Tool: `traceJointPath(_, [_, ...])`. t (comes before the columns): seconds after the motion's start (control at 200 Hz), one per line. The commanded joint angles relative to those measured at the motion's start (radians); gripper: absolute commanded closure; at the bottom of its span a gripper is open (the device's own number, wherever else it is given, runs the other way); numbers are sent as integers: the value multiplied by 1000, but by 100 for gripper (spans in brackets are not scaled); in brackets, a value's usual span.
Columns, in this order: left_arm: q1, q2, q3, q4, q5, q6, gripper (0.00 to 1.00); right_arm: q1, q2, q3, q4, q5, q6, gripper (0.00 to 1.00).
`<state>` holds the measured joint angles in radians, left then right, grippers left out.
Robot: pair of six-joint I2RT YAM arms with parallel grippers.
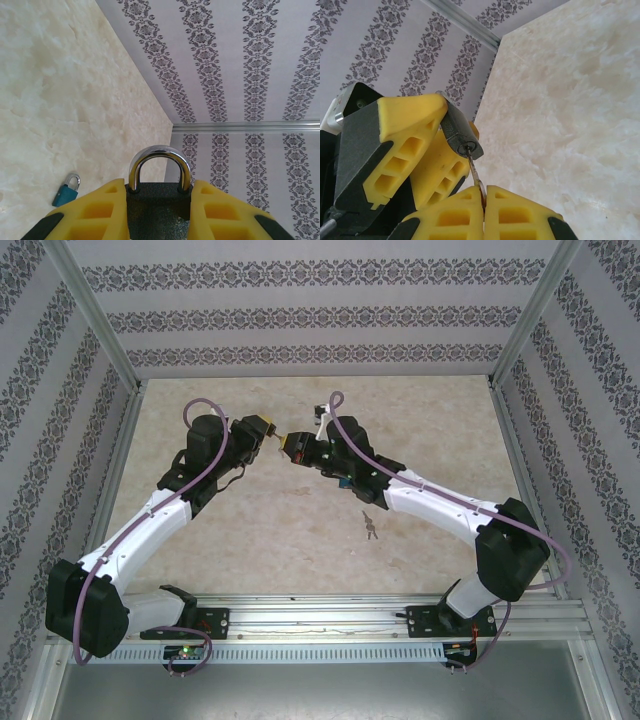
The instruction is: Unlock with the key
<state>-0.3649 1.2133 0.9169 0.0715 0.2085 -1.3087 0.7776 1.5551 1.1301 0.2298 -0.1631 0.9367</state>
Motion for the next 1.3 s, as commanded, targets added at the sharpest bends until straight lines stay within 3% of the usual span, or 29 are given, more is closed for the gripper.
traceJointPath(0.0, [-32, -12, 20, -11, 84, 8, 100, 38, 1, -2, 128, 85, -27, 100])
traceJointPath(0.285, [-31, -8, 18, -5, 82, -3, 100, 100, -32, -61, 222, 238, -188, 100])
traceJointPath(0.455, [-31, -6, 20, -2, 81, -6, 100, 112, -27, -118, 344, 261, -153, 100])
traceJointPath(0.874, [-31, -10, 16, -10, 81, -4, 100, 53, -15, -129, 401, 154, 87, 100])
traceJointPath(1.084, [-40, -39, 53, -150, 17, 33, 100, 48, 5, -128, 390, 156, 63, 100])
traceJointPath(1.294, [-43, -57, 37, -145, -11, 20, 100, 60, 49, -111, 447, 126, 86, 100])
